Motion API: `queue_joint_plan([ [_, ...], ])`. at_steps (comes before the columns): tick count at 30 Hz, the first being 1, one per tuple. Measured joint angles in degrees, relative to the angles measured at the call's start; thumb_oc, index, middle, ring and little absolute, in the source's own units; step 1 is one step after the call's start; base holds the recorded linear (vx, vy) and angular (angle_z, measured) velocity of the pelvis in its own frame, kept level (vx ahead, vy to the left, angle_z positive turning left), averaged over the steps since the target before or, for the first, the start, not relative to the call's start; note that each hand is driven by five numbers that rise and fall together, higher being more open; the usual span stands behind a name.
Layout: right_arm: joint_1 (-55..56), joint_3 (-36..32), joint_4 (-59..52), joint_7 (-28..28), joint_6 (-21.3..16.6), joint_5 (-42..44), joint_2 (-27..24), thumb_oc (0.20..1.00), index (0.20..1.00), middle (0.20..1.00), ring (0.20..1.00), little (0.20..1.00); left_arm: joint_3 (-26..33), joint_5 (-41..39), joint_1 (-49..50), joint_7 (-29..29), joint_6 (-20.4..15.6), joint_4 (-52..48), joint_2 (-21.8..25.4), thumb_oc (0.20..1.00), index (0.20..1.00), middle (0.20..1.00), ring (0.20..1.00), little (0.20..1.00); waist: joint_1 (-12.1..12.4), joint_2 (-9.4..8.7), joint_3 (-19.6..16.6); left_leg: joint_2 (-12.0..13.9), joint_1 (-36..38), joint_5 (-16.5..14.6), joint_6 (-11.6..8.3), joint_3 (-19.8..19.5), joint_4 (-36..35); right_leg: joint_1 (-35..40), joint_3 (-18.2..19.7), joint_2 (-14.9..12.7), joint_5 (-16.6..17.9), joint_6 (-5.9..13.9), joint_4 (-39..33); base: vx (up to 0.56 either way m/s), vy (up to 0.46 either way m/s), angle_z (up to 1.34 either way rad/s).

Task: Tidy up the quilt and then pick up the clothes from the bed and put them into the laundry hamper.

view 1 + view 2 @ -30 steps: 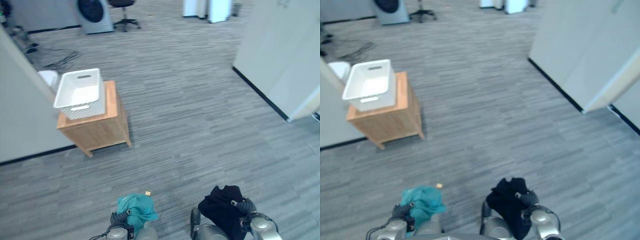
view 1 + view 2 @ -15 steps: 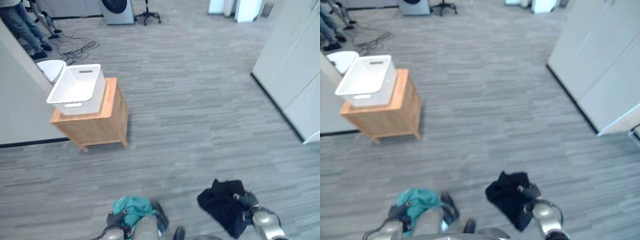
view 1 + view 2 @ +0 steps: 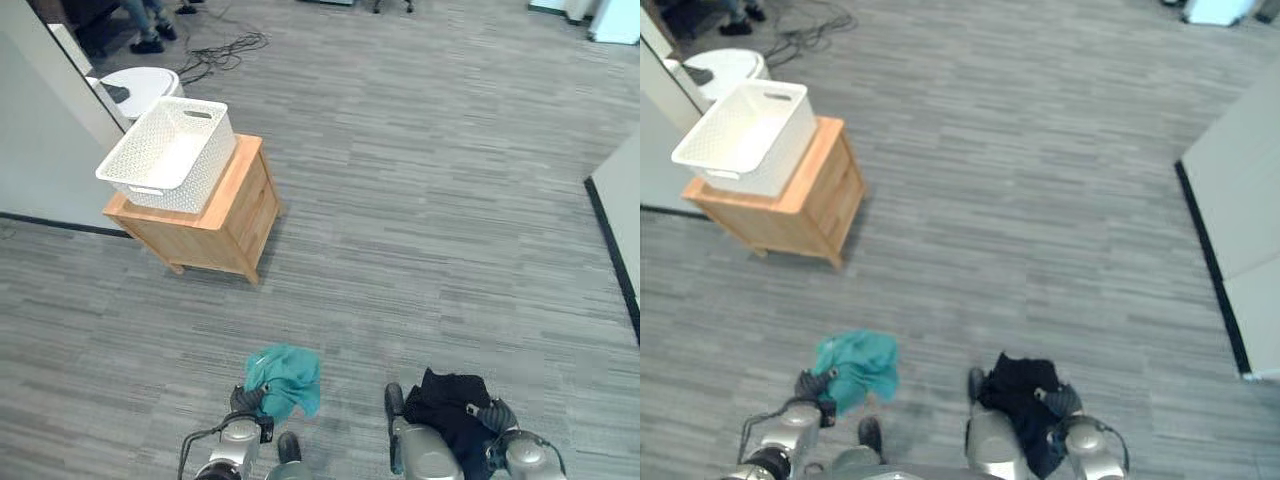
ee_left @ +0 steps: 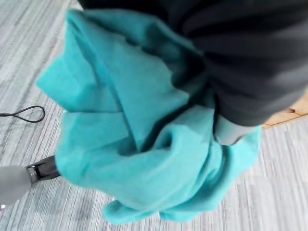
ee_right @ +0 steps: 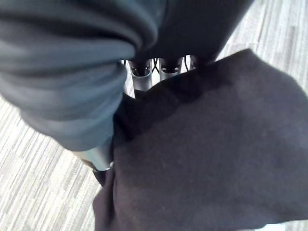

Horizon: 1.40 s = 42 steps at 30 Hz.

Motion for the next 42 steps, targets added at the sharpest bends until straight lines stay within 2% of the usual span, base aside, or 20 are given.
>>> queue_joint_plan([
  [2,-0.72,-0.80,-0.89,-0.13,-0.74,0.16,-0.07,0.200,0.200,0.200,0.200,0.200,-0.42,-0.19,0.46,-0.20,-0.05,-0.33,-0.56,0.200,0.200,0.200,0.200,0.200,0.13,-0.23,0.30,2.48,-5.31,0.70,-1.61,-1.03,12.44,0.77,-2.74,0.39,-2.78,-2.81,2.38,0.25,-0.364,0.39],
  [5,-3.47,-0.80,-1.34,-0.55,-1.05,0.26,-1.02,0.200,0.200,0.200,0.200,0.200,-1.34,-0.32,-0.01,-0.19,0.02,-2.03,-0.73,0.200,0.200,0.200,0.200,0.200,2.50,-0.58,3.23,6.13,-17.12,7.48,-3.84,-4.92,31.36,2.81,-5.98,1.91,-6.59,-6.51,3.80,0.38,-0.203,0.41],
  [7,-4.65,-0.56,-1.15,-0.95,-0.84,0.26,-0.71,0.200,0.200,0.200,0.200,0.200,-1.30,-0.30,-0.47,-0.23,-0.01,-3.72,-0.43,0.200,0.200,0.200,0.200,0.200,3.45,-1.94,4.75,4.58,-18.87,4.75,-3.81,-2.34,32.73,4.66,-6.05,1.06,-7.03,-6.72,1.89,0.61,0.049,0.41],
  [8,-5.87,-0.61,-1.03,-1.46,-0.76,0.22,-1.29,0.200,0.200,0.200,0.200,0.200,-1.28,-0.30,-0.61,-0.09,-0.13,-6.65,-0.17,0.200,0.200,0.200,0.200,0.200,4.41,-2.52,5.29,-0.28,-19.81,0.04,-3.42,3.23,21.87,6.73,-5.87,0.25,-6.35,-5.57,-2.79,0.57,0.099,0.38],
  [10,-6.72,-0.70,-0.41,-1.52,-0.55,0.19,-2.30,0.200,0.200,0.200,0.200,0.200,-1.27,-0.29,-0.90,0.00,-0.71,-8.46,-0.20,0.200,0.200,0.200,0.200,0.200,5.34,-0.96,5.59,-3.23,-18.67,1.39,-2.14,10.80,3.63,9.89,-7.42,1.76,-4.98,-3.63,-7.56,0.55,0.110,0.36],
  [14,-5.96,-0.18,-0.20,-1.44,-0.48,0.04,-1.91,0.200,0.200,0.200,0.200,0.200,0.36,-0.29,1.48,0.02,-0.60,-6.94,-0.05,0.200,0.200,0.200,0.200,0.200,5.58,1.62,5.27,-1.97,-16.97,6.20,-0.28,12.90,-5.16,17.37,-9.96,6.14,-8.42,-4.06,-9.17,0.66,0.155,0.14],
  [16,-3.68,-0.11,-0.12,-1.30,-0.56,-0.43,-1.55,0.200,0.200,0.200,0.200,0.200,0.22,-0.29,3.39,-0.07,-0.49,-6.22,-0.19,0.200,0.200,0.200,0.200,0.200,6.17,0.57,3.66,-3.48,-16.00,7.25,1.67,11.35,-3.88,19.41,-9.91,5.98,-11.16,-2.41,-7.32,0.30,0.187,-0.09],
  [18,-3.51,0.48,0.65,-1.19,-0.19,-0.49,-1.50,0.200,0.200,0.200,0.200,0.200,-0.19,-0.19,2.65,-0.24,0.16,-3.93,-0.71,0.200,0.200,0.200,0.200,0.200,5.13,2.04,4.09,-3.17,-13.10,8.64,6.82,11.46,-5.14,13.22,-11.32,4.66,-15.70,1.74,11.40,0.40,0.160,-0.12],
  [20,-0.61,2.68,-3.57,-1.16,-0.13,-0.49,-0.50,0.200,0.200,0.200,0.200,0.200,-1.70,-0.02,1.56,-0.22,0.74,-2.59,1.31,0.200,0.200,0.200,0.200,0.200,4.50,-0.40,4.76,-5.51,-6.62,6.95,7.45,10.86,-7.22,-1.68,-10.68,-3.82,-9.76,4.22,46.73,0.38,0.008,0.09],
  [21,0.32,2.66,-4.93,-1.23,-0.14,-0.48,-0.34,0.200,0.200,0.200,0.200,0.200,-2.90,0.04,0.10,-0.12,0.89,-2.59,2.25,0.200,0.200,0.200,0.200,0.200,3.62,-0.96,4.86,-5.91,-5.17,5.94,7.52,9.18,-7.85,-6.14,-11.72,-6.40,-10.62,3.07,51.10,0.31,-0.057,0.56],
  [22,0.11,2.83,-5.00,-1.21,-0.16,-0.48,-0.13,0.200,0.200,0.200,0.200,0.200,-2.75,0.11,-0.94,-0.09,0.70,-2.90,2.90,0.200,0.200,0.200,0.200,0.200,3.33,-0.93,5.19,-6.01,-4.45,6.43,7.20,9.53,-7.59,-8.91,-12.01,-7.46,-10.54,3.29,50.59,0.45,-0.103,0.84],
  [26,-0.70,3.01,-6.93,-1.23,-0.44,-0.45,1.05,0.200,0.200,0.200,0.200,0.200,-2.64,0.31,-2.94,0.13,0.52,-4.84,5.50,0.200,0.200,0.200,0.200,0.200,3.26,-2.55,4.78,-7.32,-1.28,2.79,4.32,4.86,-7.60,-12.24,-10.85,-9.25,-9.35,4.70,19.11,0.55,-0.272,0.83],
  [27,-0.28,2.76,-7.08,-1.23,-0.70,-0.43,1.15,0.200,0.200,0.200,0.200,0.200,-2.90,1.47,-2.96,0.26,0.58,-4.13,5.84,0.200,0.200,0.200,0.200,0.200,2.30,-3.79,3.77,-7.88,-1.02,1.62,4.09,3.02,-7.61,-9.22,-7.43,-7.80,-7.71,6.64,4.30,0.35,-0.215,0.86],
  [29,-1.31,1.91,-6.28,-1.29,-1.14,-0.34,1.34,0.200,0.200,0.200,0.200,0.200,-2.76,2.11,-2.55,0.42,0.58,-2.41,6.01,0.200,0.200,0.200,0.200,0.200,1.51,-3.89,3.55,-8.40,-0.63,0.42,2.90,-1.21,-7.59,-9.02,-0.36,-7.86,-3.13,6.81,-5.40,0.51,-0.351,1.10],
  [31,-1.78,1.16,-5.67,-1.29,-1.09,-0.24,1.35,0.200,0.200,0.200,0.200,0.200,-3.31,2.20,-2.81,0.51,0.63,-0.66,5.62,0.200,0.200,0.200,0.200,0.200,0.85,-3.48,3.19,-7.27,-0.39,-0.68,1.49,-3.47,-7.59,-8.91,6.47,-7.34,-1.25,6.72,-9.42,0.53,-0.428,0.90],
  [33,-2.02,1.22,-5.24,-1.29,-1.16,-0.20,1.66,0.200,0.200,0.200,0.200,0.200,-3.22,2.26,-2.26,0.48,0.59,-0.18,6.05,0.200,0.200,0.200,0.200,0.200,0.66,-3.02,3.20,-6.18,0.68,-1.45,0.08,-4.57,-7.60,-8.39,6.12,-7.19,-0.87,6.79,-9.17,0.50,-0.429,0.35],
  [34,-2.62,2.03,-3.85,-1.21,-1.10,-0.22,1.92,0.200,0.200,0.200,0.200,0.200,-3.58,2.29,0.58,0.50,0.68,0.37,5.00,0.200,0.200,0.200,0.200,0.200,0.59,-0.89,2.92,-1.49,5.81,-3.86,-3.20,-3.96,-7.58,-5.97,3.89,-3.90,6.94,6.12,-5.71,0.24,-0.233,0.17],
  [35,-2.90,2.04,-3.58,-1.21,-1.19,-0.28,1.42,0.200,0.200,0.200,0.200,0.200,-3.61,2.27,0.94,0.34,0.66,0.17,3.95,0.200,0.200,0.200,0.200,0.200,0.29,0.70,2.51,-0.10,5.80,-3.63,-3.08,-3.61,-7.03,-5.87,3.01,-2.41,8.34,5.03,-4.11,0.31,-0.308,0.39],
  [38,-5.39,1.67,-2.65,-1.47,-1.00,-0.41,-1.83,0.200,0.200,0.200,0.200,0.200,-5.56,2.18,-0.73,-0.34,0.54,-3.29,-1.40,0.200,0.200,0.200,0.200,0.200,-1.20,2.75,2.63,3.79,-0.38,3.09,-2.64,0.25,3.19,-4.16,-1.93,-0.76,4.98,-0.06,-2.30,0.23,-0.236,0.63],
  [42,-7.12,1.79,-2.71,-1.80,-0.73,-0.48,-5.57,0.200,0.200,0.200,0.200,0.200,-8.49,2.34,-3.11,-0.48,-1.14,-9.43,-2.59,0.200,0.200,0.200,0.200,0.200,-0.64,1.07,3.56,-2.52,-8.31,-0.86,-4.07,6.19,4.82,1.45,-5.23,-2.33,5.75,-1.83,-9.49,0.20,-0.067,0.56],
])
